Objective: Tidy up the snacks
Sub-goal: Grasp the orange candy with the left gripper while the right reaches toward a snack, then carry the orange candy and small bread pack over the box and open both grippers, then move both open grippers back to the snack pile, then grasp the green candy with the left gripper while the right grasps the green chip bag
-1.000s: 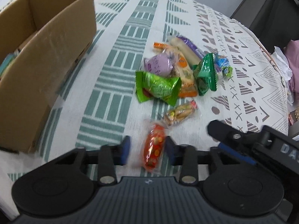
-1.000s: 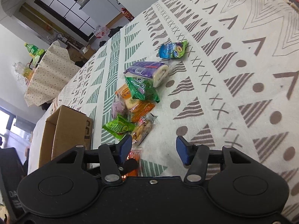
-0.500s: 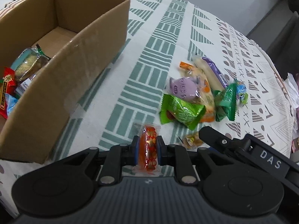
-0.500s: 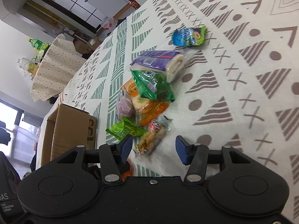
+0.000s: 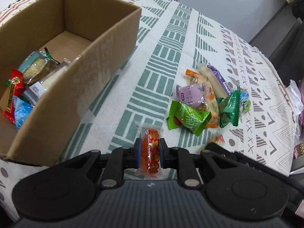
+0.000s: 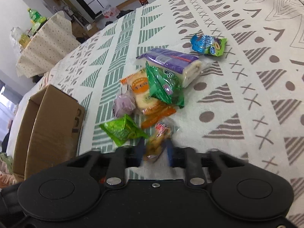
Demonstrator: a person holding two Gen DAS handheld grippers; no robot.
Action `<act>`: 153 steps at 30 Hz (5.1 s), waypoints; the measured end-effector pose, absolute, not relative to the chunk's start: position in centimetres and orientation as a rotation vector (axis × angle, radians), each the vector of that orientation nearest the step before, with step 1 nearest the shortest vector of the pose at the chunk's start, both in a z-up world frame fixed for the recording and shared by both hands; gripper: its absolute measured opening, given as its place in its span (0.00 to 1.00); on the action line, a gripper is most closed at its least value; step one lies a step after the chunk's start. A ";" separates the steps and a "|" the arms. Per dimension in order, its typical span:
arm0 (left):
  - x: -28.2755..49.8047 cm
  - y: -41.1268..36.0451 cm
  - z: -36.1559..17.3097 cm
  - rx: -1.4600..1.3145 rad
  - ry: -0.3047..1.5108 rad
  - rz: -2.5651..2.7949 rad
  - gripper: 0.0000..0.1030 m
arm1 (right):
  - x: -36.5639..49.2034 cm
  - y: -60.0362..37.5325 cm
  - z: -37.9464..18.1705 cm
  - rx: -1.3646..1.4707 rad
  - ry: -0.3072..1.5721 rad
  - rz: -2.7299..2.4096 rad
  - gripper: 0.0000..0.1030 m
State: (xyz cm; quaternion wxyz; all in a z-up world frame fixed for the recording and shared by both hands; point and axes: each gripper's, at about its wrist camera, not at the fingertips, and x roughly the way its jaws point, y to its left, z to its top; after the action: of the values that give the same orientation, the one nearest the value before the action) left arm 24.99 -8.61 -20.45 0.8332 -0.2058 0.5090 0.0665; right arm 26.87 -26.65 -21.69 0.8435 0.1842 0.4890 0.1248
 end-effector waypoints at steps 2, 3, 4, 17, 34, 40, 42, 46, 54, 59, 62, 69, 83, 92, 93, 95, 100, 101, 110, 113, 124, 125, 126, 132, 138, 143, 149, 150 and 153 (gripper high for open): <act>24.7 -8.5 -19.9 -0.443 1.066 0.133 0.17 | 26.2 -26.8 -21.1 0.373 1.024 0.248 0.17; 24.5 -8.4 -19.7 -0.446 1.060 0.127 0.17 | 25.9 -26.9 -20.9 0.376 1.020 0.247 0.17; 24.3 -8.3 -19.4 -0.449 1.053 0.121 0.17 | 25.8 -27.0 -20.6 0.380 1.017 0.245 0.17; 22.1 -6.1 -15.1 -0.494 0.922 0.073 0.17 | 23.7 -25.8 -15.4 0.375 0.921 0.218 0.16; 19.6 -1.1 -9.4 -0.592 0.755 0.062 0.17 | 21.4 -21.4 -9.1 0.357 0.787 0.269 0.16; 19.0 0.9 -8.6 -0.633 0.726 0.072 0.17 | 20.9 -19.7 -7.4 0.336 0.757 0.280 0.16; 18.9 1.5 -8.5 -0.649 0.719 0.075 0.17 | 20.8 -19.2 -7.0 0.328 0.749 0.282 0.16; 18.7 2.8 -8.3 -0.676 0.706 0.083 0.17 | 20.8 -18.1 -6.5 0.313 0.740 0.290 0.16; 18.5 5.7 -8.6 -0.734 0.695 0.121 0.17 | 21.1 -15.8 -6.3 0.318 0.750 0.323 0.16; 18.5 7.3 -9.2 -0.764 0.704 0.148 0.17 | 21.3 -13.8 -6.1 0.310 0.740 0.347 0.16; 18.4 8.3 -9.5 -0.786 0.706 0.167 0.17 | 21.6 -12.5 -6.1 0.301 0.745 0.369 0.16; 18.7 10.5 -11.3 -0.835 0.748 0.235 0.17 | 22.6 -9.8 -6.8 0.290 0.768 0.409 0.16; 19.7 11.4 -12.8 -0.855 0.806 0.324 0.52 | 24.3 -8.2 -8.9 0.293 0.830 0.405 0.24; 19.8 9.9 -12.2 -0.798 0.812 0.353 0.78 | 23.7 -11.1 -9.3 0.314 0.848 0.339 0.49; 19.7 9.7 -12.1 -0.790 0.810 0.351 0.78 | 23.5 -11.5 -9.2 0.312 0.848 0.331 0.51; 19.7 9.2 -11.9 -0.777 0.810 0.348 0.79 | 23.2 -12.5 -9.2 0.314 0.848 0.313 0.53; 19.6 7.7 -11.3 -0.751 0.804 0.315 0.79 | 22.0 -15.2 -8.9 0.304 0.828 0.253 0.69; 19.6 7.2 -11.1 -0.737 0.803 0.308 0.79 | 21.8 -15.8 -8.9 0.304 0.825 0.241 0.70; 19.7 3.1 -9.6 -0.628 0.796 0.245 0.86 | 20.4 -20.8 -9.0 0.323 0.798 0.179 0.74; 20.0 1.4 -9.3 -0.595 0.801 0.220 0.86 | 20.1 -22.5 -9.3 0.340 0.790 0.163 0.74; 22.0 -3.9 -9.3 -0.528 0.861 0.152 0.86 | 21.0 -28.0 -10.8 0.408 0.762 0.145 0.72; 22.4 -4.3 -9.4 -0.517 0.866 0.149 0.86 | 21.2 -28.4 -11.0 0.413 0.762 0.149 0.71; 22.7 -4.7 -9.5 -0.508 0.869 0.149 0.86 | 21.4 -28.8 -11.2 0.419 0.763 0.152 0.70; 24.5 -6.4 -10.5 -0.465 0.904 0.157 0.86 | 22.9 -30.3 -12.6 0.447 0.769 0.188 0.61; 26.1 -8.0 -12.2 -0.444 0.940 0.167 0.85 | 25.0 -30.9 -14.2 0.468 0.774 0.246 0.53; 27.5 -8.9 -14.1 -0.453 0.978 0.185 0.83 | 27.1 -31.3 -16.3 0.496 0.798 0.287 0.43; 29.0 -9.8 -16.9 -0.443 1.029 0.190 0.80 | 28.8 -30.9 -17.9 0.479 0.810 0.319 0.43; 29.2 -9.8 -17.4 -0.446 1.040 0.189 0.79 | 28.9 -30.7 -18.1 0.462 0.809 0.323 0.43; 29.7 -9.8 -18.4 -0.448 1.053 0.184 0.77 | 29.5 -30.6 -19.0 0.459 0.816 0.345 0.43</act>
State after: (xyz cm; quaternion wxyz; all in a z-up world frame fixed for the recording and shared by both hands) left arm 29.67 -9.79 -18.37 0.8367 -0.2118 0.4975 0.0867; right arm 29.50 -30.61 -18.96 0.8782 0.2199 0.3912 0.1656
